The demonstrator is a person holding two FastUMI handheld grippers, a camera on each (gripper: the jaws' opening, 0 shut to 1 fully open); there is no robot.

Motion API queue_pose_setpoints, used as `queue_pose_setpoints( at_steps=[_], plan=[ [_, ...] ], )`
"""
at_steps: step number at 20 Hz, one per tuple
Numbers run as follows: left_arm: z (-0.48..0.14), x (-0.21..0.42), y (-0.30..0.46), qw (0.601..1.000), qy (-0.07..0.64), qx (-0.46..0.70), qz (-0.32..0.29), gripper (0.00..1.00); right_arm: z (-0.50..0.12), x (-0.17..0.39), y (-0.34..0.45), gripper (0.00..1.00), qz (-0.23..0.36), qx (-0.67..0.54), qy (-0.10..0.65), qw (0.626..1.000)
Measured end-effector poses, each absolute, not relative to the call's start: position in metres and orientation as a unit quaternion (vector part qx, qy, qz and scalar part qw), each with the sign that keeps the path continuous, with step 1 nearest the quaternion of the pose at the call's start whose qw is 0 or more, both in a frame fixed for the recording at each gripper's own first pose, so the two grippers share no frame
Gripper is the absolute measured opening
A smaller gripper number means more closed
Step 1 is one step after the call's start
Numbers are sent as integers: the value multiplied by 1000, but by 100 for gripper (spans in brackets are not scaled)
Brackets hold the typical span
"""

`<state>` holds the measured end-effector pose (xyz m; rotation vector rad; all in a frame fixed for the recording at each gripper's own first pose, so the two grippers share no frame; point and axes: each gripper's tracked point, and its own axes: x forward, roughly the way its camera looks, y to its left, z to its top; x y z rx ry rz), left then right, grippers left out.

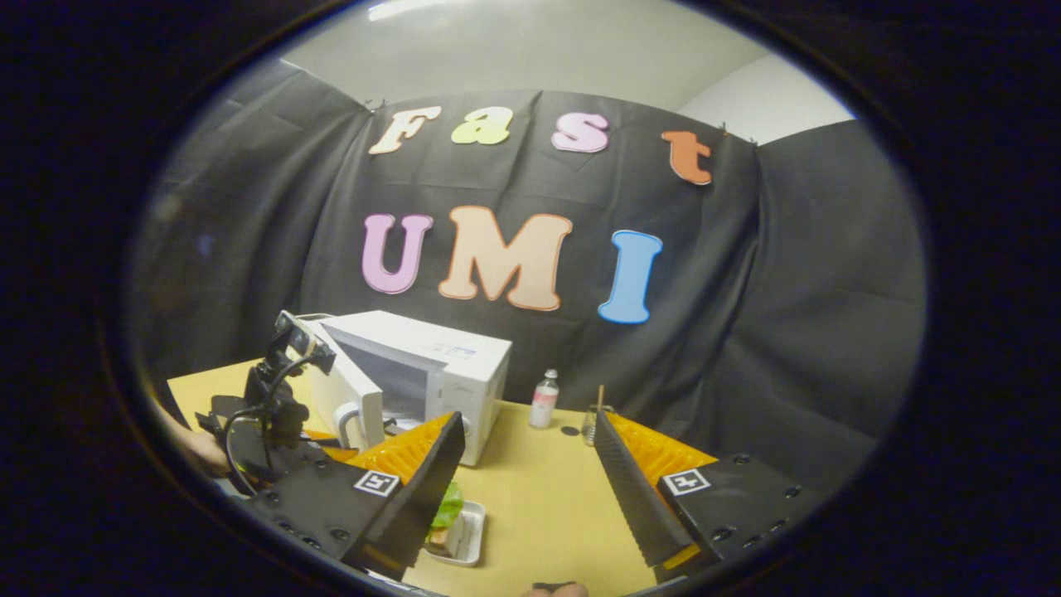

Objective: Open the microwave oven with the left hand, put the food in, and close the microwave oven.

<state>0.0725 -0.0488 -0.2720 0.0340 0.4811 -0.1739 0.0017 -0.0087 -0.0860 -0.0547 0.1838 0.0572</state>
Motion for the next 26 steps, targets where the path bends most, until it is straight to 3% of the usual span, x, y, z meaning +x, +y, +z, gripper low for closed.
queue_pose_setpoints(
  at_steps=[8, 13, 26],
  plan=[
    [-274, -1, 40, 965, 261, 7, 24, 1, -130, 0, 53, 98, 96, -11, 131, 987],
    [-277, -26, 97, 958, 274, 8, 85, 1, -184, -2, 63, 99, 87, -10, 180, 980],
    [-283, -36, 142, 960, 276, -18, 42, 1, -334, -25, 69, 99, 48, -25, 334, 941]
  ],
)
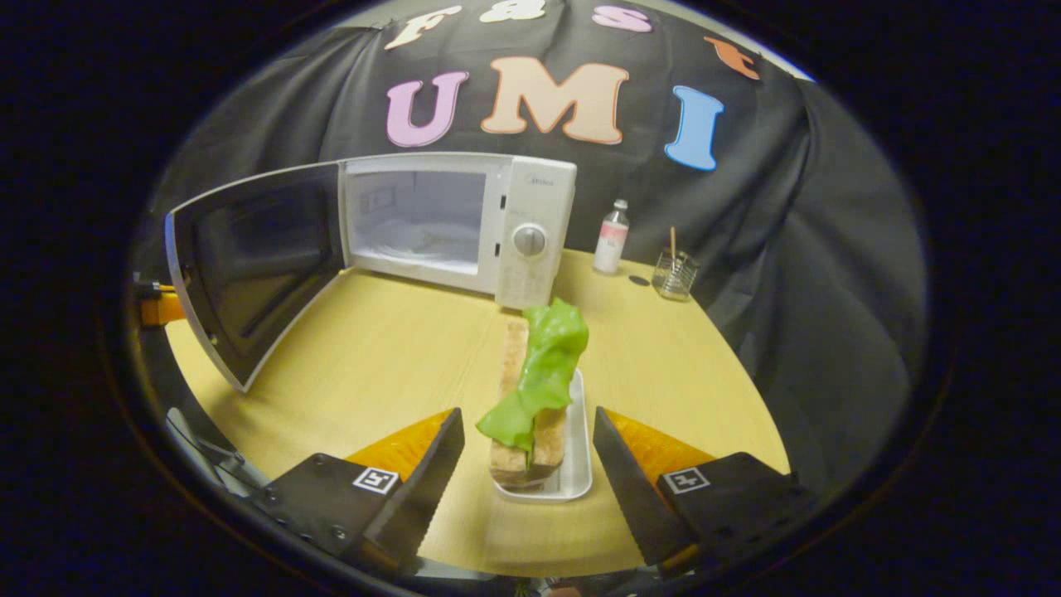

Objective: Open the microwave oven with the left hand, put the food in, and close the microwave oven.

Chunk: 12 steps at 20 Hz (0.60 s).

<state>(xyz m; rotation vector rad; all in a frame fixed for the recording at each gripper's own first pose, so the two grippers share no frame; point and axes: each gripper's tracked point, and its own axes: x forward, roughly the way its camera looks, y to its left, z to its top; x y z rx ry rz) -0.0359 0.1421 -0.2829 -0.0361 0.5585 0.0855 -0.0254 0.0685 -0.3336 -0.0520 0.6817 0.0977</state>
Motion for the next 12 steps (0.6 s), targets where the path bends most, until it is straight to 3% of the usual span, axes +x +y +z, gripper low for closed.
queue_pose_setpoints(
  at_steps=[2, 3, 5, 9, 10, 12],
  plan=[
    [-284, -36, 142, 960, 276, -25, 38, 2, -336, -26, 66, 92, 41, -28, 343, 938],
    [-285, -37, 143, 960, 276, -28, 38, 4, -336, -25, 65, 84, 35, -26, 341, 939],
    [-285, -36, 156, 961, 269, -29, 58, 7, -336, -21, 60, 56, 18, -24, 344, 938],
    [-288, -40, 153, 957, 269, -90, 62, 100, -331, -23, 69, 37, 16, -11, 350, 936],
    [-288, -38, 155, 959, 267, -76, 62, 100, -330, -23, 70, 37, 16, -13, 349, 937],
    [-286, -37, 152, 961, 264, -59, 54, 98, -326, -22, 71, 23, 21, -10, 347, 938]
  ],
)
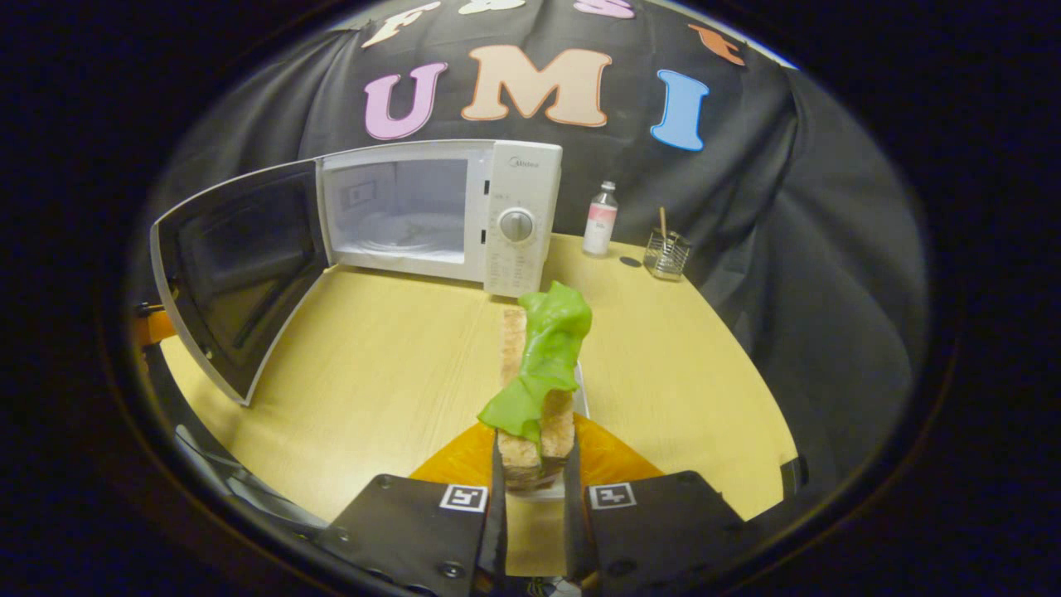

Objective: Open the microwave oven with the left hand, put the food in, and close the microwave oven.

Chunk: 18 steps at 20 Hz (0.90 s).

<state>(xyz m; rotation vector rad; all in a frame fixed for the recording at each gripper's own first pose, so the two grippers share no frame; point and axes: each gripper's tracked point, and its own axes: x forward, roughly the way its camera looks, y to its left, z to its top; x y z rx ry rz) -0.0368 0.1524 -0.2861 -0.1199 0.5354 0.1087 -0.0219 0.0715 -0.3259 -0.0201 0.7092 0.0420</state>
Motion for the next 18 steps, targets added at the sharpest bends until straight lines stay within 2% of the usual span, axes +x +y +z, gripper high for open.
queue_pose_setpoints(
  at_steps=[1, 7, 8, 11, 18],
  plan=[
    [-286, -37, 153, 962, 264, -55, 50, 98, -325, -22, 72, 30, 22, -12, 347, 937],
    [-273, -54, 150, 963, 259, -63, 37, 98, -285, -10, 73, 30, 32, -14, 320, 947],
    [-271, -59, 150, 963, 258, -63, 36, 100, -279, -6, 76, 30, 36, -13, 315, 948],
    [-260, -74, 150, 965, 251, -70, 36, 98, -262, 4, 88, 30, 50, -5, 306, 951],
    [-200, -77, 161, 984, 168, -50, 35, 97, -257, 21, 143, 30, 96, 50, 318, 942]
  ],
)
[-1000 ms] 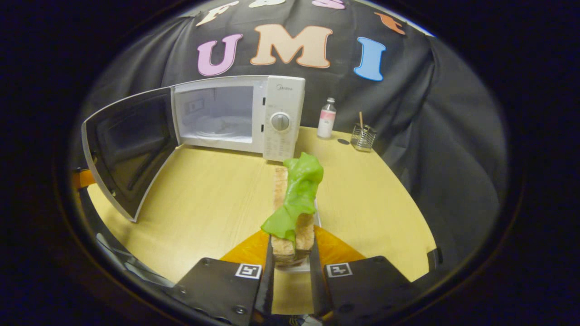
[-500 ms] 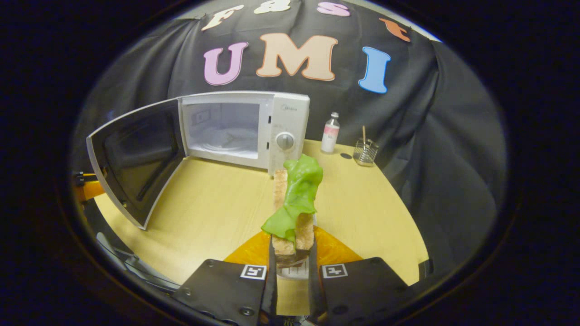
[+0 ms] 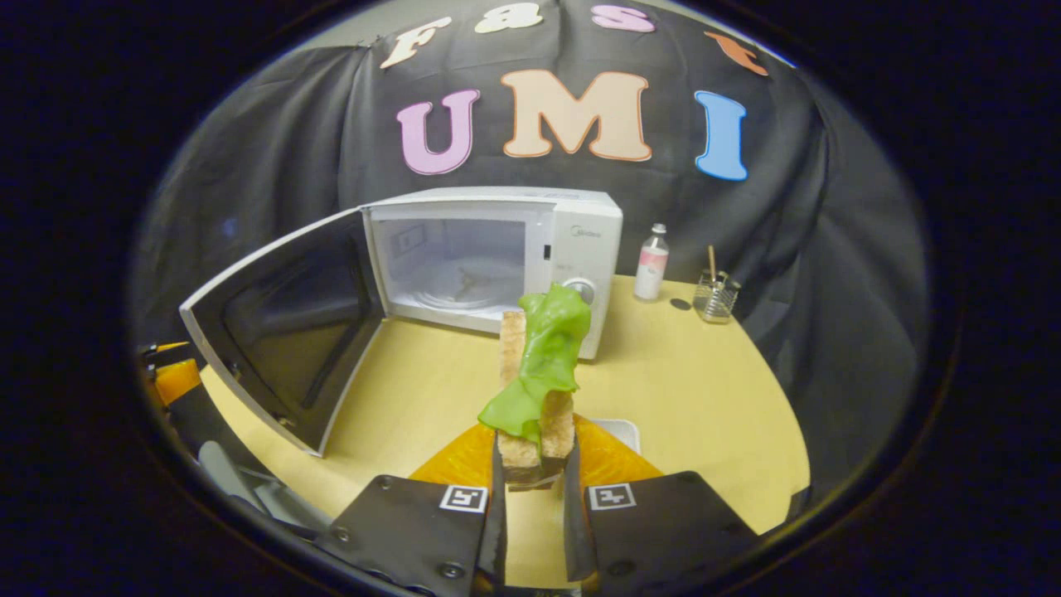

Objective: Open the microwave oven with the left hand, put the food in, and close the microwave oven.

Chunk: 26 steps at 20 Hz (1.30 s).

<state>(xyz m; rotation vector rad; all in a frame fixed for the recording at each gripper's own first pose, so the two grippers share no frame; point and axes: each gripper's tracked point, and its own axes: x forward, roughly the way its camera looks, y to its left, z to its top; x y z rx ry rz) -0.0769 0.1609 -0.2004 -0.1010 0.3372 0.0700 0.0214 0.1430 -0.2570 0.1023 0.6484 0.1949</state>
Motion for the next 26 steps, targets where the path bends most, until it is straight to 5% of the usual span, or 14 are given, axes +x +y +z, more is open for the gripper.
queue_pose_setpoints(
  at_steps=[12, 26],
  plan=[
    [-157, -85, 194, 989, 129, -49, 47, 96, -259, 105, 271, 30, 123, 225, 364, 895],
    [-172, -101, 219, 984, 148, -58, 80, 96, -286, 222, 334, 30, -33, 548, 356, 756]
  ],
)
